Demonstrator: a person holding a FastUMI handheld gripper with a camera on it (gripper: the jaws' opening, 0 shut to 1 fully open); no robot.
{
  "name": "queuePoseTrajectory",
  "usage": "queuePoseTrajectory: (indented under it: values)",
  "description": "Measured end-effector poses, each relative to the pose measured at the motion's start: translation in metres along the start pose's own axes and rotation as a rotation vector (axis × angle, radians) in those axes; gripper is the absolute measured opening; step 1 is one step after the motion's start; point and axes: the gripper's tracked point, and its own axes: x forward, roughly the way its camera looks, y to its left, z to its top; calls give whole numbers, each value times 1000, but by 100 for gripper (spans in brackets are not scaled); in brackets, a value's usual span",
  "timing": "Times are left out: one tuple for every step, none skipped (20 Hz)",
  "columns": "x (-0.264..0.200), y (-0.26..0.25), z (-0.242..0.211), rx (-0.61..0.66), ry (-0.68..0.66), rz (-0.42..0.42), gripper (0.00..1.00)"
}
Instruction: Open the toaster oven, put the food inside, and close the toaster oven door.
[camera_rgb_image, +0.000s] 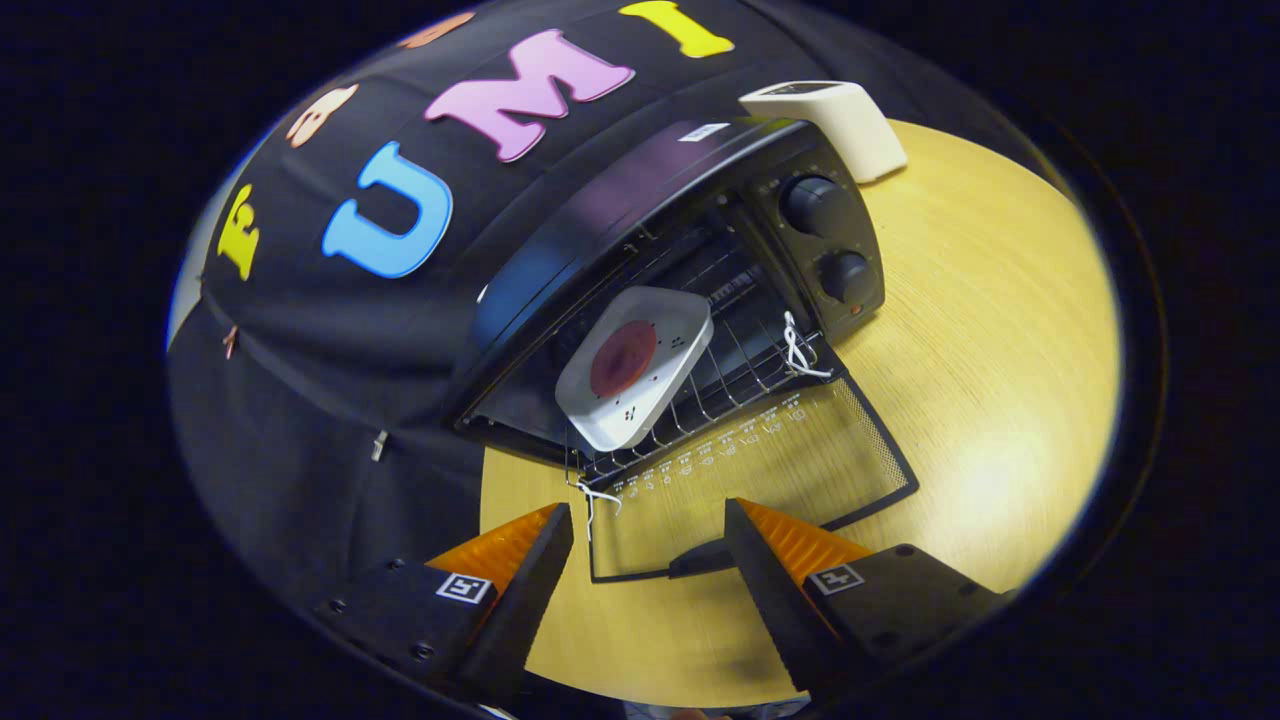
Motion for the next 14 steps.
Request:
queuePoseTrajectory:
  values:
    - [-4,-3,-8,-53,17,-6,99]
    - [-7,-7,-17,-105,32,-15,99]
    - [-10,-13,-25,-157,45,-29,99]
    - [-12,-21,-34,-215,62,-56,99]
    - [-13,-35,-43,-270,91,-102,98]
    - [-16,-46,-53,-309,116,-135,99]
    - [-19,-54,-59,-338,131,-161,99]
    - [-19,-60,-63,-361,142,-185,99]
    - [-16,-67,-65,-382,151,-214,99]
    - [-14,-72,-68,-405,161,-238,99]
    - [-11,-74,-71,-432,164,-255,99]
    - [-9,-77,-72,-463,166,-278,99]
    - [-7,-81,-72,-496,167,-298,99]
    - [0,-84,-73,-527,165,-314,99]
